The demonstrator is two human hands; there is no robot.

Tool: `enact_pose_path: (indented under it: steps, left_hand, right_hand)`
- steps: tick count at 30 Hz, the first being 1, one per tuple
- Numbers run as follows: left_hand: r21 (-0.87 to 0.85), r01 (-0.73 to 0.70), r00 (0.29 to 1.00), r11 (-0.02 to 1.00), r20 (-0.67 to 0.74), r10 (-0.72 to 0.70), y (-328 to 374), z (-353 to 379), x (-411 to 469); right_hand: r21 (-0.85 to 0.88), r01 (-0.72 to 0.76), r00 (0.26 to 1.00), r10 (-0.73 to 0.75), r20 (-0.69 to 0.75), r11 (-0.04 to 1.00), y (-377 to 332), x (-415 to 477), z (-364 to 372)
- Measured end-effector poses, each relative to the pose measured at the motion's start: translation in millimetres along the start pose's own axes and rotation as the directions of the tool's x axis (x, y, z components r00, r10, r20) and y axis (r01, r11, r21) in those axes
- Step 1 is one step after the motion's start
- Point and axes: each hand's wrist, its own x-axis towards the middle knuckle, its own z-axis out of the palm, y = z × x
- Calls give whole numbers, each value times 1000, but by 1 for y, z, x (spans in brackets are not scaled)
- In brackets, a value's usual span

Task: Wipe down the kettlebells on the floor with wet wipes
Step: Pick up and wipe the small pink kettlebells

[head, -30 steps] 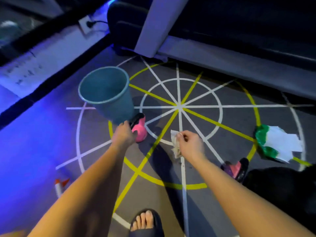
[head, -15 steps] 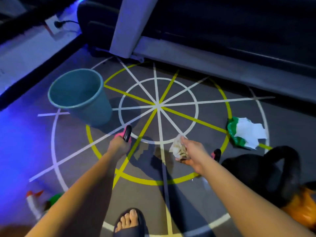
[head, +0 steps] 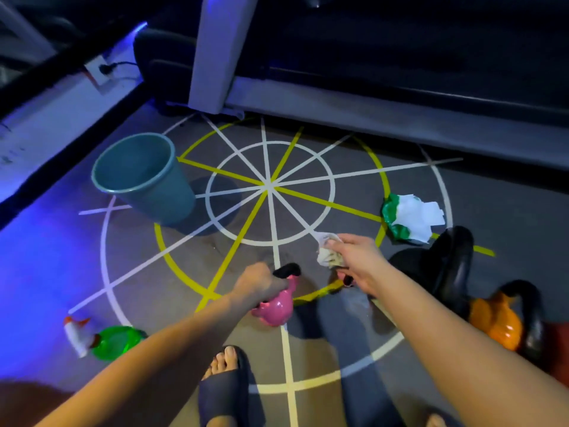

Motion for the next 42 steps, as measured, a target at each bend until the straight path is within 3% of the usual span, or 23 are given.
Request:
enact_pose_path:
  steps: [3,7,9,11,13,14,19,22,25,28,30,33,34,36,38,40,42]
  left_hand:
    - [196,-161,987,967,11,161,29,0,-34]
    - [379,-335,906,863,-123,406,49,-35,-79]
    - [463,-422,802,779,-210,559,60,-57,-114]
    - [541,-517,635,664,-278,721,69,-78,-145]
    - [538,-591,485,600,-357,798,78,-99,-167]
    - [513,-606,449,608,-410,794,83,-109,-175]
    - [170,-615,495,770,-677,544,102,-145,-208]
    - [-40,-700,519,713,-714,469,114,-156,-217]
    - [-58,-741,492,669,-724,483,126,-158,-234]
    - [-94,-770,463,631,-762,452,128,-161,-240]
    - [-125,-791,461,599,-766,449,127,-161,-244]
    - [-113,-828,431,549,-754,495,125,-156,-255]
    - [-126,-842,432,525,-739,517,124,-154,-259]
    - [-101,-861,413,499,-711,568,121,-151,-263]
    - [-81,-862,417,500,-672,612,118,-147,-265]
    - [-77,-864,431,497,-622,653,118,-141,-263]
    - [-7,-859,415,512,-595,688,118,-135,-256]
  right_hand:
    - [-60,84,996,-86,-24,995,-15,-19,-14]
    - [-193,250,965,-261,-33,949,-51,-52,-35]
    - [-193,333,941,-340,-3,923,-72,-78,-42]
    - [-132,409,911,-413,-2,903,-90,-104,-49]
    - [-51,468,884,-468,10,882,-100,-127,-53]
    - [-23,488,873,-488,13,873,-102,-136,-54]
    - [151,479,868,-492,63,865,-103,-161,-53]
    - [232,511,850,-527,8,827,-107,-171,-51]
    - [168,589,808,-575,-127,791,-113,-181,-48]
    - [227,601,795,-546,-263,766,-120,-194,-45]
    - [209,623,781,-586,-215,754,-121,-202,-38]
    - [223,652,747,-664,-32,724,-116,-211,-25]
    - [177,683,722,-691,-20,709,-115,-211,-23]
    - [-96,759,641,-765,-70,644,-117,-211,-22]
    - [-341,782,501,-852,-155,522,-121,-210,-18]
    - [-406,800,393,-897,-203,442,-117,-209,-16]
    - [-422,809,337,-911,-237,409,-109,-209,-15]
